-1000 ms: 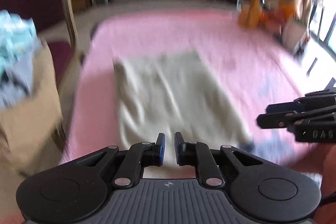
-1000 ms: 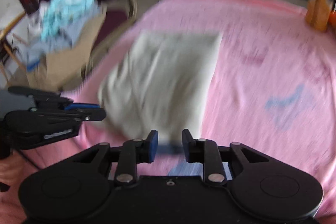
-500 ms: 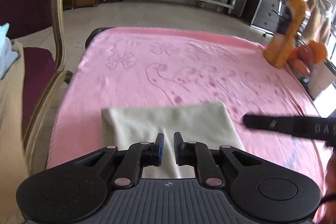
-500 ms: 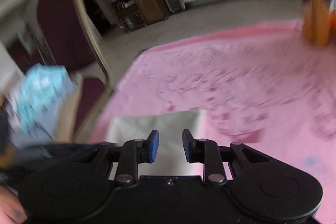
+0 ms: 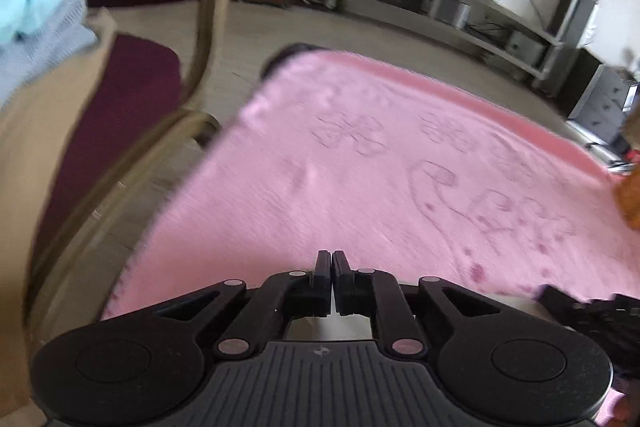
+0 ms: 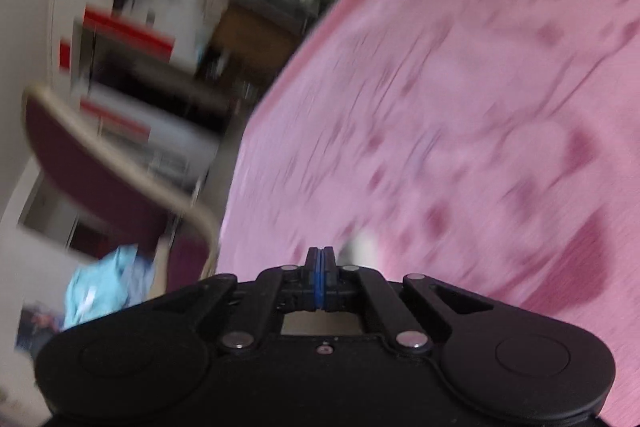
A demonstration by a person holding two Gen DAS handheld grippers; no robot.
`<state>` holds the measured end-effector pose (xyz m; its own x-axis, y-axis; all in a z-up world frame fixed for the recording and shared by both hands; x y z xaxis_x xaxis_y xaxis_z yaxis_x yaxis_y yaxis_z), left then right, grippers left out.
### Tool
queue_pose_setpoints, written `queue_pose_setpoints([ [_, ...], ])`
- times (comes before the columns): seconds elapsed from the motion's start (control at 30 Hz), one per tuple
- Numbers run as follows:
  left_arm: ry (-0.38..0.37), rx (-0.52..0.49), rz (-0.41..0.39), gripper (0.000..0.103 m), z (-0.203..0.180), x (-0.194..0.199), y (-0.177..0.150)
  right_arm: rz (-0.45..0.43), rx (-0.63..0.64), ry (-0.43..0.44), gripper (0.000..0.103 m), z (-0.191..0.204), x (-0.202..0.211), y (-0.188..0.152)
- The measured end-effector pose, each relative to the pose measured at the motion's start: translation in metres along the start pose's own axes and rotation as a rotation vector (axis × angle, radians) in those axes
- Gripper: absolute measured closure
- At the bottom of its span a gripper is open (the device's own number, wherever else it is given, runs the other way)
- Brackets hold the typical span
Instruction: Fold clothes
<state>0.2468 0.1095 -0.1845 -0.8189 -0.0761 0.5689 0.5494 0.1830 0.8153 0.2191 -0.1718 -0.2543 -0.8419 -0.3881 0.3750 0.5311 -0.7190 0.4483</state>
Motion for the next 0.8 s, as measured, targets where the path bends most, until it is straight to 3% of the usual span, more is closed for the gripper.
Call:
queue_pose_setpoints([
  [0.07, 0.098, -0.017, -0.008, 0.096, 0.006, -0.003, 0.002, -0.048, -0.004, -0.033, 0.103, -0.004, 0.004, 0.001],
  [0.13, 0.118, 0.032, 0.025, 0.096, 0.019, -0.002, 0.007, -0.079, 0.021, -0.081, 0.103, -0.003, 0.010, 0.004],
  [0.23, 0.122, 0.020, 0.011, 0.095, 0.024, 0.021, 0.024, -0.066, 0.134, -0.154, 0.092, 0.018, 0.032, 0.009],
  [0.3, 0.078, -0.036, 0.006, 0.092, 0.018, 0.049, 0.030, -0.039, 0.197, -0.180, 0.089, 0.034, 0.050, 0.012],
  [0.37, 0.019, -0.079, 0.011, 0.091, 0.011, 0.078, 0.031, -0.001, 0.230, -0.203, 0.073, 0.050, 0.074, 0.011],
  [0.47, -0.079, -0.149, 0.030, 0.087, 0.004, 0.122, 0.026, 0.030, 0.263, -0.209, 0.067, 0.062, 0.124, 0.009],
  [0.57, -0.141, -0.236, 0.057, 0.085, 0.005, 0.160, -0.002, 0.075, 0.301, -0.186, 0.065, 0.079, 0.165, -0.005],
  [0.63, -0.180, -0.243, 0.086, 0.085, 0.009, 0.176, -0.025, 0.097, 0.331, -0.164, 0.065, 0.090, 0.186, -0.019],
  [0.73, -0.224, -0.191, 0.145, 0.088, 0.010, 0.183, -0.058, 0.108, 0.395, -0.106, 0.066, 0.101, 0.195, -0.056],
  [0.8, -0.221, -0.221, 0.137, 0.088, 0.003, 0.181, -0.070, 0.116, 0.447, -0.079, 0.072, 0.104, 0.185, -0.082],
])
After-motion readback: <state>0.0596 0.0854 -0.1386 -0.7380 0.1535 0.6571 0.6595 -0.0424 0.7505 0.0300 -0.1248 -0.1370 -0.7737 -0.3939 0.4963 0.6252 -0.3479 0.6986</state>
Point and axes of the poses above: each gripper's, at about its wrist camera, not at the fingertips, and x roughly against the way its jaws point, z to its left, y to its top, the point moved 3 cm from there along -x, roughly the way its jaws point, and after that the axes turned 12 degrees about -z, right-handed, at the moved point
